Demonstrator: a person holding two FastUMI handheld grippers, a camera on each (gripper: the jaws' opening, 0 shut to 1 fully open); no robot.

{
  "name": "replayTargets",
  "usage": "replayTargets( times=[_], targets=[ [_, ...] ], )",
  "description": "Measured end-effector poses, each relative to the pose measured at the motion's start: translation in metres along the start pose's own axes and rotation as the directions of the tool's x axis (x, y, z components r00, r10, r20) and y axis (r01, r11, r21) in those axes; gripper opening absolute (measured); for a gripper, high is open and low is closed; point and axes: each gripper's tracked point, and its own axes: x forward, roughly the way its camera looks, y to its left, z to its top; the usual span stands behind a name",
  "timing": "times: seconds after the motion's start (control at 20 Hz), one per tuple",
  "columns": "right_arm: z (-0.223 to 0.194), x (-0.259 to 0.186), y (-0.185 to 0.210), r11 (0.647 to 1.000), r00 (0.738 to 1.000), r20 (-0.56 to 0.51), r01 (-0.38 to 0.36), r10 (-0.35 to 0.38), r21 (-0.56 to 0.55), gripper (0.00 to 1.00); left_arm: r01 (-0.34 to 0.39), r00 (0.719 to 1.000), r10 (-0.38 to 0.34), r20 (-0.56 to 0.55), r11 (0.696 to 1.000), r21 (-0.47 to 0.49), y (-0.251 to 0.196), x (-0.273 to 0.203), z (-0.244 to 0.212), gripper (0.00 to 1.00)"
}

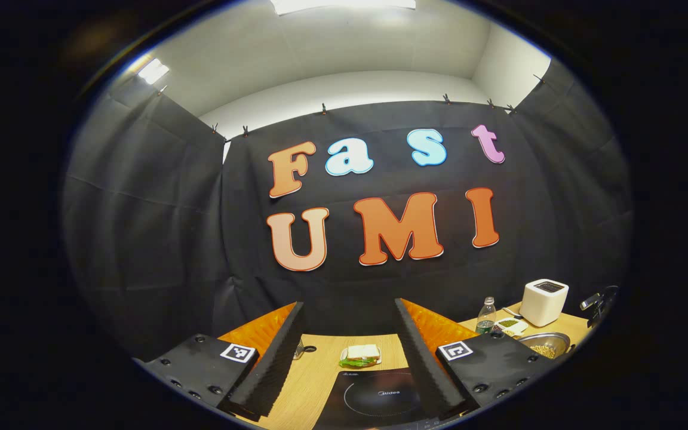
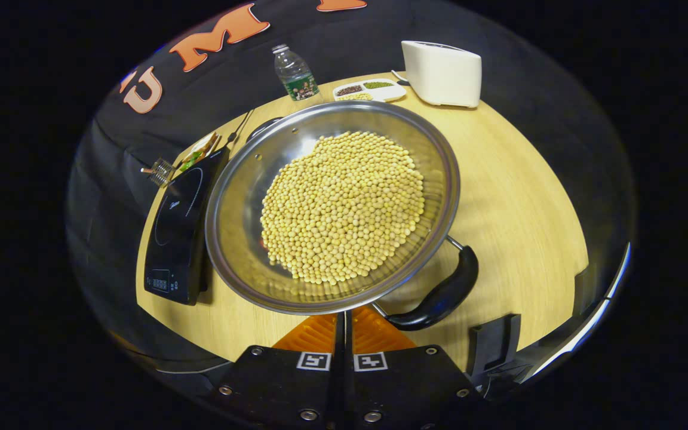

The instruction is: First push the handle of the pot to place it horizontally, then grasp the pot with both hands and set it on the induction cooktop.

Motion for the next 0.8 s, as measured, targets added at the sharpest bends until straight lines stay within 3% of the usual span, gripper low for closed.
replayTargets(
  times=[0.1, 0.15, 0.25, 0.35, 0.55, 0.8],
  targets=[
    [0.006, 0.001, -0.010, 1.000, 1.000, 0.011, 0.015, -0.016, 0.015, 0.00, -0.001, 1.000, 0.001, -0.004, 1.000, -0.003, 0.000, 0.001, -0.001, 0.92],
    [0.008, 0.001, -0.015, 0.999, 1.000, 0.011, 0.019, -0.019, 0.033, 0.00, 0.000, 1.000, 0.000, -0.003, 1.000, -0.007, 0.000, 0.002, 0.000, 0.99],
    [0.013, 0.006, -0.030, 0.996, 0.998, 0.014, 0.056, -0.057, 0.064, 0.00, -0.003, 1.000, 0.003, 0.000, 1.000, -0.008, 0.000, 0.002, 0.002, 0.95],
    [0.017, 0.008, -0.046, 0.992, 0.996, 0.019, 0.087, -0.089, 0.088, 0.00, -0.007, 1.000, 0.007, 0.003, 1.000, -0.007, 0.002, 0.002, 0.003, 0.99],
    [0.023, 0.007, -0.058, 0.985, 0.996, 0.019, 0.083, -0.087, 0.149, 0.00, -0.009, 1.000, 0.009, -0.011, 1.000, -0.009, 0.001, 0.003, -0.002, 0.95],
    [0.034, 0.008, -0.064, 0.978, 0.996, 0.015, 0.089, -0.093, 0.189, 0.03, -0.011, 0.998, 0.011, -0.063, 1.000, -0.005, -0.001, 0.008, -0.017, 0.99]
  ],
)
